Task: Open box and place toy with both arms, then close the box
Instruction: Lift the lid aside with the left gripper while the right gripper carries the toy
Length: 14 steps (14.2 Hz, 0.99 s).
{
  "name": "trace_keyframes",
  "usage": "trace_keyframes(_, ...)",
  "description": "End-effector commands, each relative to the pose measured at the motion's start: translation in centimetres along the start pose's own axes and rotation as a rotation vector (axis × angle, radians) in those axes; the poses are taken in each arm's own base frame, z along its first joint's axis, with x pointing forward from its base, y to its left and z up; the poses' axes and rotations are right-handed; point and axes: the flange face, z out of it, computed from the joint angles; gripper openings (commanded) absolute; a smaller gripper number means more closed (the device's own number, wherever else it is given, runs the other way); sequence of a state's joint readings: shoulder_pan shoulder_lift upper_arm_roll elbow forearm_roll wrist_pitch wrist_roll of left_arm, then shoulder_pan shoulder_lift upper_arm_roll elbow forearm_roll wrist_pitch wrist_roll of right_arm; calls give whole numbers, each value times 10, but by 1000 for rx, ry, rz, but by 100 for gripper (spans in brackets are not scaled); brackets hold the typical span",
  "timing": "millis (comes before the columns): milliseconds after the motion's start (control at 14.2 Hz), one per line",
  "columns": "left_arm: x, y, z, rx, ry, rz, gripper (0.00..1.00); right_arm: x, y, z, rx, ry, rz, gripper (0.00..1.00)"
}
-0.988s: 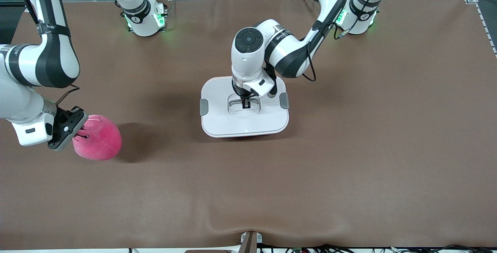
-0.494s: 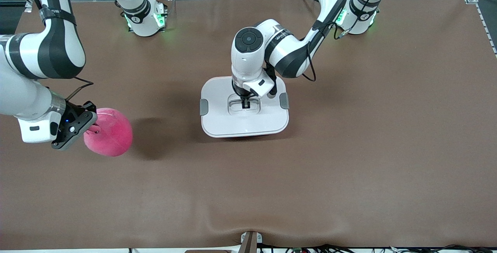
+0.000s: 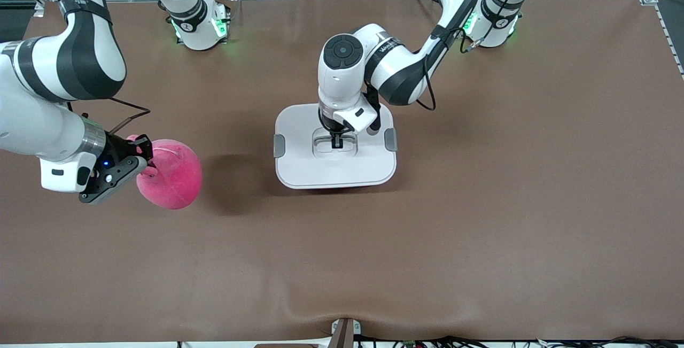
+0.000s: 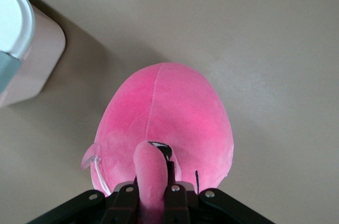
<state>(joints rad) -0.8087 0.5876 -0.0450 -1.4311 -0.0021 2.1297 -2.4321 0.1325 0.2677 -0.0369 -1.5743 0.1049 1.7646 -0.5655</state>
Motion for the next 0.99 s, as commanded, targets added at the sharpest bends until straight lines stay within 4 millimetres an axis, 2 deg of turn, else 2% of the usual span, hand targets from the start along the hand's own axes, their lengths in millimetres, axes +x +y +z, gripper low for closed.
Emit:
trace_keyframes(0, 1, -3, -22, -18, 12, 35, 0, -1, -9, -12, 42, -7, 54, 0)
trace_keyframes(282, 9, -3, -43, 3, 36, 79, 0, -2, -20, -24, 104, -28, 157, 0)
trace_keyframes(494, 19, 4, -61, -3, 35, 97, 0, 8, -41, -31, 103, -38, 209, 0)
trace_keyframes(635, 36, 21, -68, -11, 33, 100, 0, 17, -59, -29, 101, -45, 237, 0)
trace_keyframes(918, 93, 73, -81, -27, 33, 130, 0, 26, -77, -28, 130, -38, 285, 0)
